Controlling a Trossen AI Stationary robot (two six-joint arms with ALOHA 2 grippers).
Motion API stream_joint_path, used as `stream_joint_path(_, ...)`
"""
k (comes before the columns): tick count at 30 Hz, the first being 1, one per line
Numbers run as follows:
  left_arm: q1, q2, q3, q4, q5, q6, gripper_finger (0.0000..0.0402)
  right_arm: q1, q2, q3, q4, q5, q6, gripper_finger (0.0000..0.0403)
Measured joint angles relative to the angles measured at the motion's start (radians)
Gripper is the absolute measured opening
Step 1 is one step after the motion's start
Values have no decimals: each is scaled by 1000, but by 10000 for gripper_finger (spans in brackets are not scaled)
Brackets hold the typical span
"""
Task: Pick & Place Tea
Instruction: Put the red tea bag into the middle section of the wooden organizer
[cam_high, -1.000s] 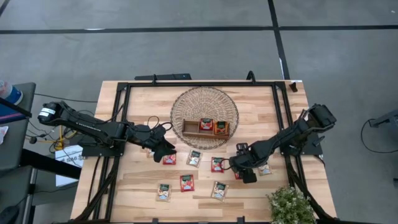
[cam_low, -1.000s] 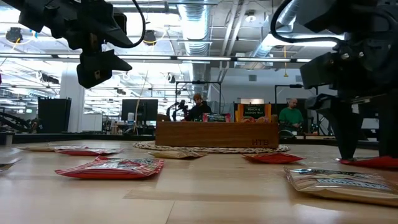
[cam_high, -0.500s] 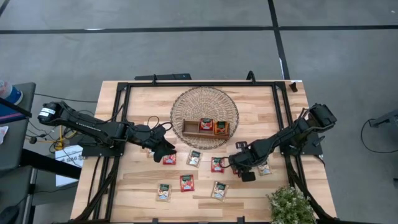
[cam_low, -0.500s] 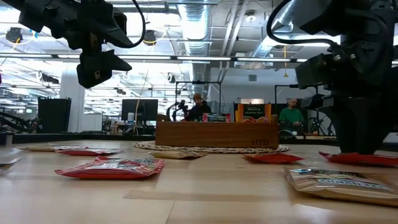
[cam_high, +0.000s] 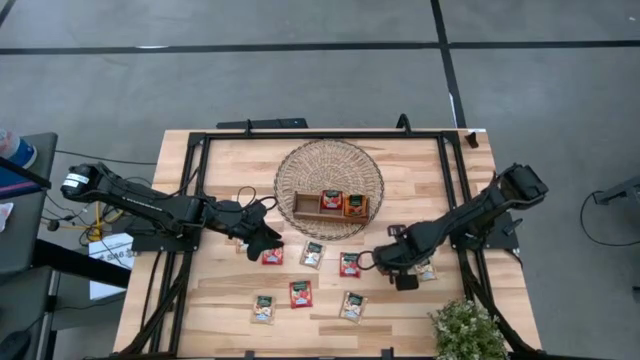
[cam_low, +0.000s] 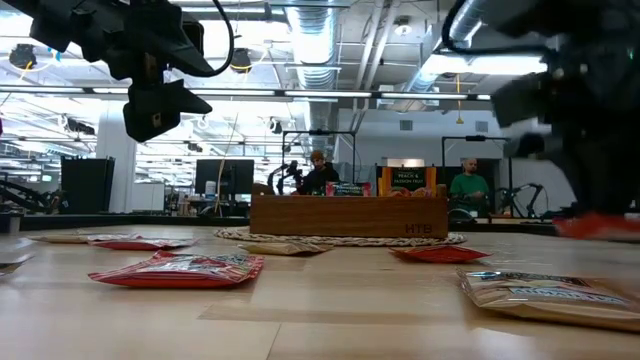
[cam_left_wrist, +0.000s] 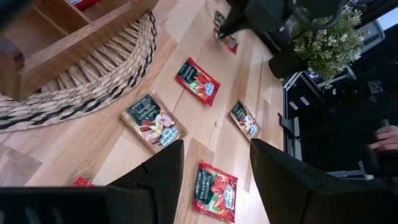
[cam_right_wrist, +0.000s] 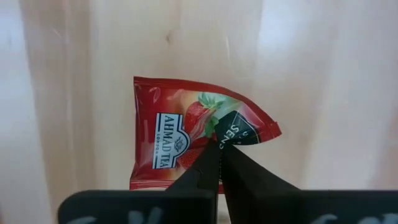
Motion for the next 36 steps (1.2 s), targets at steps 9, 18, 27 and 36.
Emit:
stream_joint_path(9, 0, 0, 0, 0, 0, 6, 177, 63, -23, 244, -303, 317, -33, 1)
stream_joint_path(18, 0, 0, 0, -15, 0, 7, 177, -4, -24, 412, -181, 759, -249, 1)
stream_joint_path(27, 0, 0, 0, -37, 0, 7, 177, -173, 7, 418, 139, 835, -500, 0)
stream_joint_path(36, 0, 0, 0, -79, 0, 8, 177, -224, 200, 433, 168, 932, -639, 0)
